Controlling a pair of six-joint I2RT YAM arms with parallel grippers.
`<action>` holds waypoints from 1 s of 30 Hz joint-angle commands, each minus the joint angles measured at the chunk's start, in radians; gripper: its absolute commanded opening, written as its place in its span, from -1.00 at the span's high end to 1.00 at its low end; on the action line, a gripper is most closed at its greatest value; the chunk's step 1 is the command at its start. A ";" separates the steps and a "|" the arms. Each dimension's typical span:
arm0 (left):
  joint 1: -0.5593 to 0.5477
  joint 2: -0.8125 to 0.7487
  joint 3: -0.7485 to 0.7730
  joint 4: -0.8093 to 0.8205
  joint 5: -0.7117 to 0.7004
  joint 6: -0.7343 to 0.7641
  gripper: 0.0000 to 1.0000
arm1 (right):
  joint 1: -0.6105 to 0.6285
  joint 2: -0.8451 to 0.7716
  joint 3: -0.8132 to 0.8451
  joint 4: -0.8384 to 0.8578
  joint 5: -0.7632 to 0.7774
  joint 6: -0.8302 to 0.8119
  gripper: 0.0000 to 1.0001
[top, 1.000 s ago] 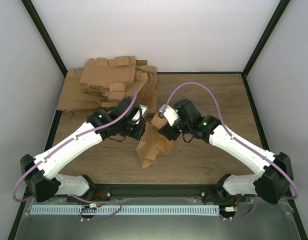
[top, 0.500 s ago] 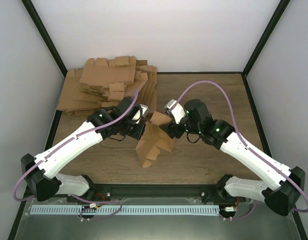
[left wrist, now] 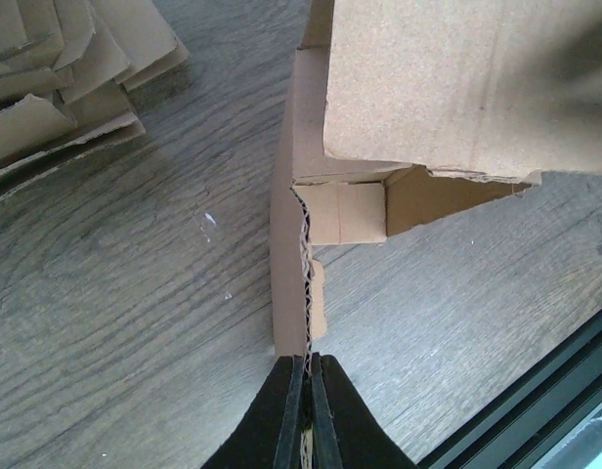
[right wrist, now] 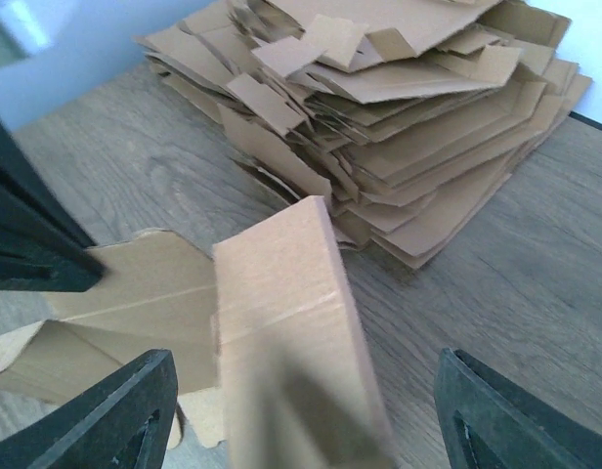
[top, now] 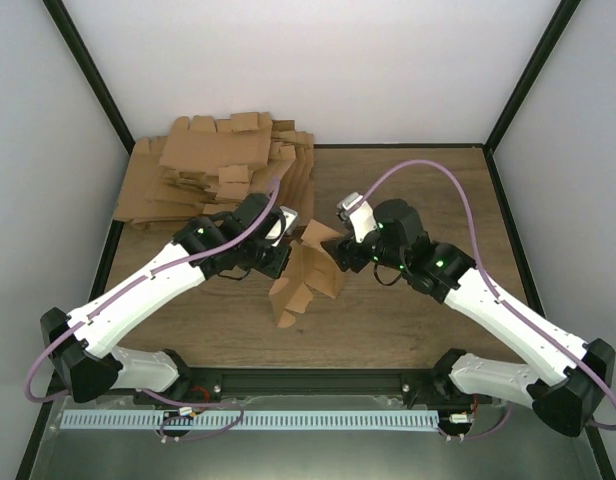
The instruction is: Fold the paper box
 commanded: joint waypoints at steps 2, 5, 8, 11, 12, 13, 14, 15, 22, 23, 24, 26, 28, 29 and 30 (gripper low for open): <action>-0.016 -0.001 0.004 0.011 -0.007 0.020 0.93 | 0.010 0.063 0.059 0.004 0.100 -0.020 -0.49; -0.023 0.000 -0.004 0.017 -0.010 0.024 0.93 | 0.010 0.091 0.063 0.016 0.112 -0.042 -0.49; -0.027 0.000 -0.013 0.019 -0.018 0.027 0.93 | 0.010 0.111 0.062 0.031 0.135 -0.051 -0.48; -0.029 0.001 -0.021 0.023 -0.018 0.030 0.93 | 0.010 0.133 0.064 0.029 0.169 -0.054 -0.47; -0.030 0.000 -0.022 0.025 -0.017 0.031 0.93 | 0.010 0.141 0.066 0.023 0.177 -0.055 -0.47; -0.032 0.000 -0.023 0.027 -0.016 0.033 0.93 | 0.013 0.147 0.065 0.019 0.185 -0.056 -0.47; -0.032 0.001 -0.023 0.028 -0.016 0.033 0.93 | 0.016 0.152 0.061 0.017 0.195 -0.057 -0.46; -0.033 0.001 -0.023 0.029 -0.015 0.034 0.93 | 0.022 0.156 0.054 0.016 0.210 -0.065 -0.46; -0.041 0.018 -0.024 0.032 -0.014 0.040 0.93 | 0.071 0.167 0.018 0.014 0.260 -0.095 -0.45; -0.041 0.020 -0.023 0.032 -0.014 0.041 0.93 | 0.071 0.162 0.016 0.016 0.260 -0.096 -0.44; -0.041 0.022 -0.023 0.033 -0.014 0.041 0.93 | 0.070 0.159 0.016 0.017 0.260 -0.097 -0.44; -0.043 0.024 -0.023 0.033 -0.014 0.041 0.93 | 0.070 0.151 0.022 0.020 0.257 -0.098 -0.42; -0.043 0.025 -0.021 0.031 -0.016 0.041 0.93 | 0.070 0.147 0.032 0.016 0.240 -0.107 -0.35; -0.045 0.025 -0.021 0.031 -0.017 0.041 0.93 | 0.071 0.148 0.040 0.011 0.231 -0.108 -0.34; -0.045 0.025 -0.020 0.030 -0.019 0.041 0.93 | 0.071 0.147 0.048 0.002 0.216 -0.108 -0.36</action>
